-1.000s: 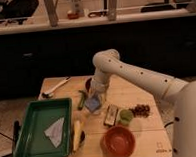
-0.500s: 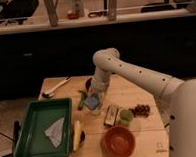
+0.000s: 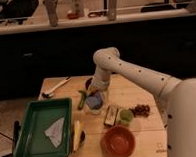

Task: Place sponge in paper cup

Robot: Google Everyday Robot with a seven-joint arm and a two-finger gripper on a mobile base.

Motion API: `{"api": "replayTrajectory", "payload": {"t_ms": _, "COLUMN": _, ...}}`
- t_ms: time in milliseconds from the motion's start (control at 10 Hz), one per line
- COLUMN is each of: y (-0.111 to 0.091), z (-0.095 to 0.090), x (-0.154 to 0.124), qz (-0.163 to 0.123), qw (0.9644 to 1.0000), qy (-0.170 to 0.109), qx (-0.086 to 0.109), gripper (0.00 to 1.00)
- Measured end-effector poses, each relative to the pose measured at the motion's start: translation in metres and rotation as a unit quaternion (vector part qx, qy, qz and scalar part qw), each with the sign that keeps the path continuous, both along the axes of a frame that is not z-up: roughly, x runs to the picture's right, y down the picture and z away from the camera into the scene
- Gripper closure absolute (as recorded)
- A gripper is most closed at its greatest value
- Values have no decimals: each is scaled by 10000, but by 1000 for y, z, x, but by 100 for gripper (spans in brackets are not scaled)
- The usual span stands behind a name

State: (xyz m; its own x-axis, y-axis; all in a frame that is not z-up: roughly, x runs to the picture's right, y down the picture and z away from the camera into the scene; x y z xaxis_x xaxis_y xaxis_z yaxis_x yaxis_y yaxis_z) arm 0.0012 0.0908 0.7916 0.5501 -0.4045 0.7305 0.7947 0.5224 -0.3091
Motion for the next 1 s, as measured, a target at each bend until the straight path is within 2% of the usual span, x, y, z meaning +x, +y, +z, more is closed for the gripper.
{"api": "replayTrajectory", "payload": {"t_ms": 1000, "y": -3, "z": -1, "x": 1, "qz": -52, "qw": 9999, "qy": -109, "qx": -8, "gripper": 20}}
